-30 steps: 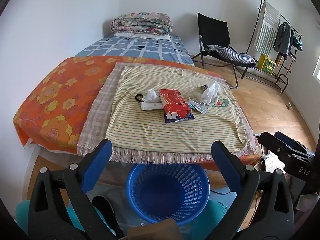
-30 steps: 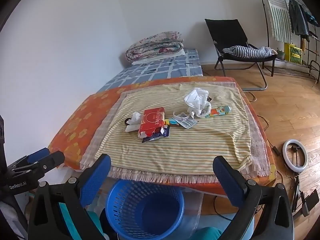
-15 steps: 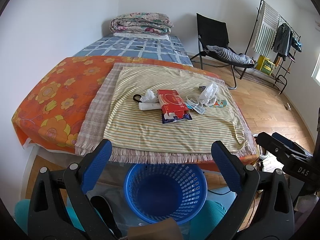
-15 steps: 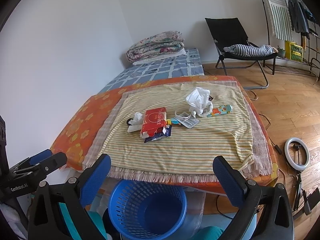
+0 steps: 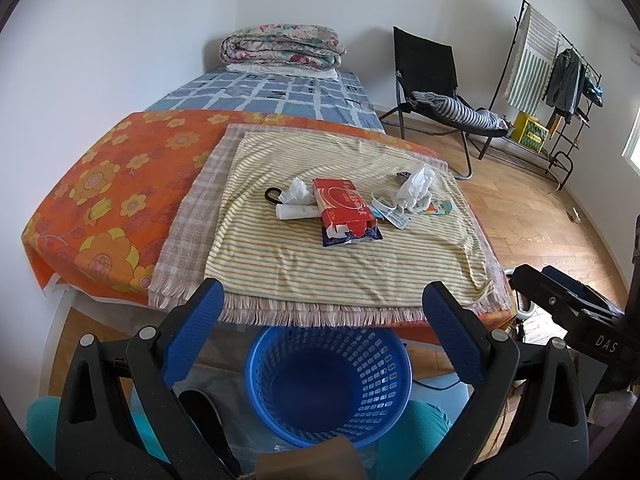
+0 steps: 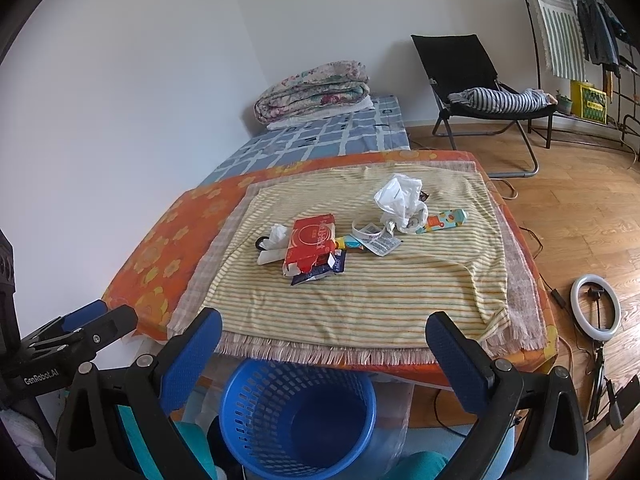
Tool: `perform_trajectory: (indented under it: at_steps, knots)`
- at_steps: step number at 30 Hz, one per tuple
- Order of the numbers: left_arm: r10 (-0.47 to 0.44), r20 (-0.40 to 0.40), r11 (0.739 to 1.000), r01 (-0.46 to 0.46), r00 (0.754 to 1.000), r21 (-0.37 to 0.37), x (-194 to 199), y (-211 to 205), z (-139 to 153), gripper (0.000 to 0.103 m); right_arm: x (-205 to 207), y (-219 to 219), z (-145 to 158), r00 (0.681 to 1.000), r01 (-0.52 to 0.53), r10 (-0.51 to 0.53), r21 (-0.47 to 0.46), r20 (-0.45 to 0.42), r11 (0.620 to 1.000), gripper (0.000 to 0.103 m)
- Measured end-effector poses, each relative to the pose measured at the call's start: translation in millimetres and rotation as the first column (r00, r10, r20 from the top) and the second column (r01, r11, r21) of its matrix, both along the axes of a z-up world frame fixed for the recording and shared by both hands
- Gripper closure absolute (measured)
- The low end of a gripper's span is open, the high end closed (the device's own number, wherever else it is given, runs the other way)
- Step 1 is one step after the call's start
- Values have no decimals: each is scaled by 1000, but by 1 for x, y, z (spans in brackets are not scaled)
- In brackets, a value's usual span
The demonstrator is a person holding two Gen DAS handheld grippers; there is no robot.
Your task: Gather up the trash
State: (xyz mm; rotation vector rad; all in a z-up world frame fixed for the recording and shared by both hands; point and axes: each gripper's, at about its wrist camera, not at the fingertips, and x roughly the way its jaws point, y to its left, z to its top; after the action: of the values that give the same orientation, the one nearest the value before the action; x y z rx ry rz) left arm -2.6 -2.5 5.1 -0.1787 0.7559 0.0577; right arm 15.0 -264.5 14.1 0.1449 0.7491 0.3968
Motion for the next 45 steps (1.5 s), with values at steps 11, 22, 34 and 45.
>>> perform_trajectory:
  at_steps: [11,22,34,45]
  knots:
    - [0,1,1000,0,1000,-4,0,1,0,2,-2,-6,2,1000,-4,4,4,0,1000,0]
    - [0,-2,1000,0,1000,-7,-1,1,0,2,0,-8,-2,1000,-2,2,8,-25,1000,0]
    - [-1,-2,1000,1,1000,-10,2,-5,1,2,4,-7,-7,999,11,-11,3,-42,1000,0]
    - [0,-17,1000,0,1000,-13,-1,-8,-7,2,15,-15,-21,993,46,-42,41,-106,998,0]
